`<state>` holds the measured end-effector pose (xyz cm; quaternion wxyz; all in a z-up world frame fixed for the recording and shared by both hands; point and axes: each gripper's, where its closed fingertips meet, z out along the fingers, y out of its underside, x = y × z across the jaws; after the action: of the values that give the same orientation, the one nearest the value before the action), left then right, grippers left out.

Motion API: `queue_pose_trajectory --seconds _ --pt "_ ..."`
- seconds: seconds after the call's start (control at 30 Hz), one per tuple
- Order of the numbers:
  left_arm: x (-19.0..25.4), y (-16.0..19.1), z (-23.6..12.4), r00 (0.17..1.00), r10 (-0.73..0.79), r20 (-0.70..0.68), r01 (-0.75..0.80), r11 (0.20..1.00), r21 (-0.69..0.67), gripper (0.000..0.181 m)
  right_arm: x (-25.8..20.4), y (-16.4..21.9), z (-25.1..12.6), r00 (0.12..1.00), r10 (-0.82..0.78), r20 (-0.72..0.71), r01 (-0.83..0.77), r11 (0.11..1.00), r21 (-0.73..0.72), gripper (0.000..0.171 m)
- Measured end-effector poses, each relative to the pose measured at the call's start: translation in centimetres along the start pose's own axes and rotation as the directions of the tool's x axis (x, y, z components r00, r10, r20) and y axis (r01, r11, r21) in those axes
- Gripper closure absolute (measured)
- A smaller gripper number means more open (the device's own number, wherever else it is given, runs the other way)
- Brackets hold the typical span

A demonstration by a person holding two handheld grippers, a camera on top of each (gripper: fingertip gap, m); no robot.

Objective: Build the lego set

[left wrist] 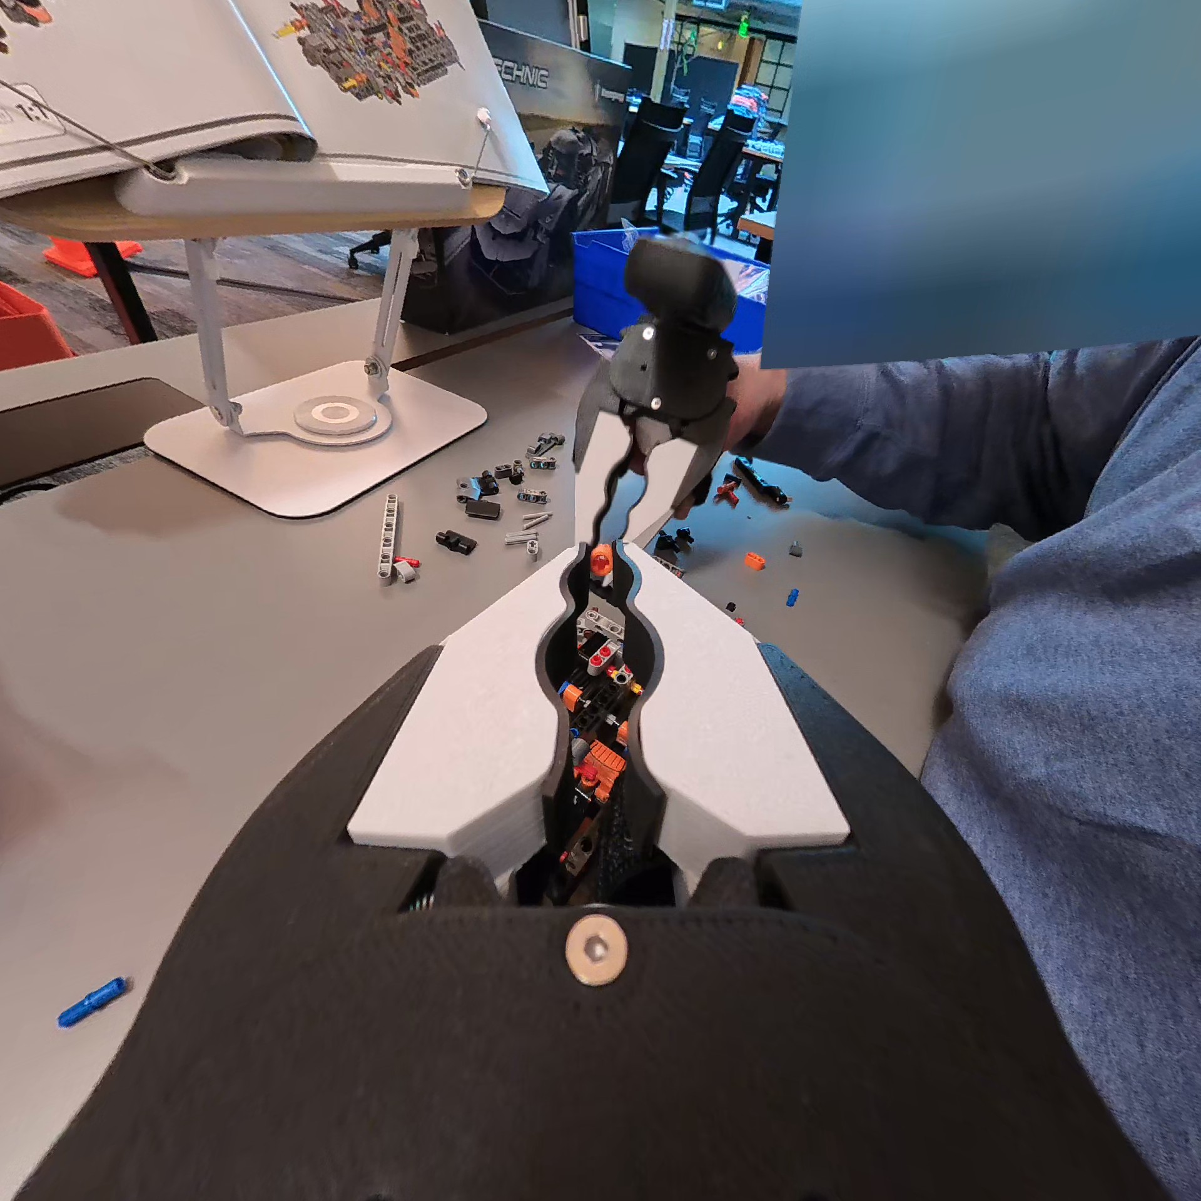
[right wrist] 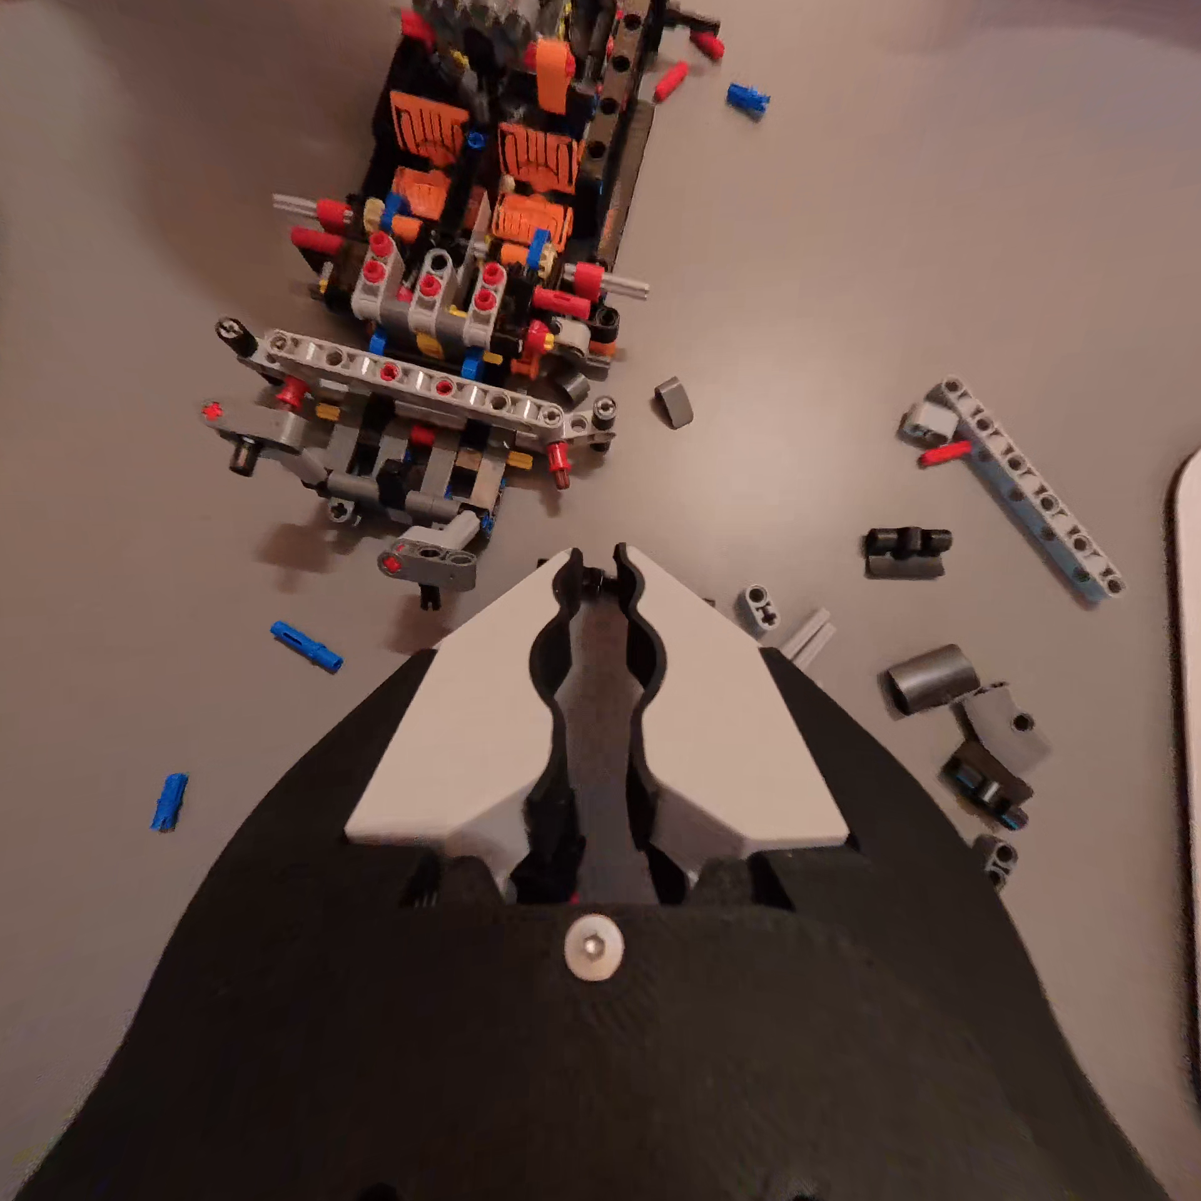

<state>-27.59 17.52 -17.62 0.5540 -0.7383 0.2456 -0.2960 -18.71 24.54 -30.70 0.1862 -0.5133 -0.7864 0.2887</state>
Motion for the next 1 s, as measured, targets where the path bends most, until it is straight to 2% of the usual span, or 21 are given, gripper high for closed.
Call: queue_pose_trajectory --seconds 0.1,0.2,0.3,0.37,0.5,0.63,0.73,1.0 --pt "-0.1 0.0 -0.1 1.000 0.000 0.004 0.000 1.000 0.002 0.177 -0.3 0.5 -0.1 1.000 0.016 0.012 -0.016 1.000 -0.014 0.171" --pt "-0.2 0.1 -0.1 1.000 -0.005 0.002 0.005 1.000 0.001 0.178 -0.4 0.6 -1.7 0.999 0.042 -0.020 -0.042 0.999 0.025 0.170" --pt "-0.2 0.0 0.0 1.000 -0.004 -0.003 0.004 1.000 0.000 0.177 -0.2 0.4 -5.6 0.986 0.141 -0.084 -0.126 0.979 0.159 0.166" --pt "-0.2 0.0 0.1 1.000 -0.004 -0.004 0.004 1.000 0.001 0.177 0.4 1.8 -8.8 0.962 0.218 -0.163 -0.181 0.960 0.213 0.166" --pt "0.0 0.0 0.6 1.000 -0.006 -0.018 0.006 1.000 -0.002 0.177 1.2 5.6 -14.1 0.889 0.347 -0.298 -0.273 0.926 0.262 0.166" --pt "0.5 -0.1 1.2 1.000 0.002 -0.026 -0.002 1.000 -0.009 0.177 1.5 7.9 -16.9 0.828 0.388 -0.404 -0.298 0.916 0.268 0.166" --pt "0.8 -0.3 1.5 0.999 0.008 -0.031 -0.009 1.000 -0.009 0.177 2.0 7.5 -16.9 0.820 0.407 -0.402 -0.303 0.905 0.297 0.157" --pt "1.0 -0.1 1.9 1.000 0.018 -0.026 -0.019 1.000 -0.020 0.177 6.2 5.6 -11.3 0.856 0.335 -0.394 -0.277 0.940 0.198 0.149"
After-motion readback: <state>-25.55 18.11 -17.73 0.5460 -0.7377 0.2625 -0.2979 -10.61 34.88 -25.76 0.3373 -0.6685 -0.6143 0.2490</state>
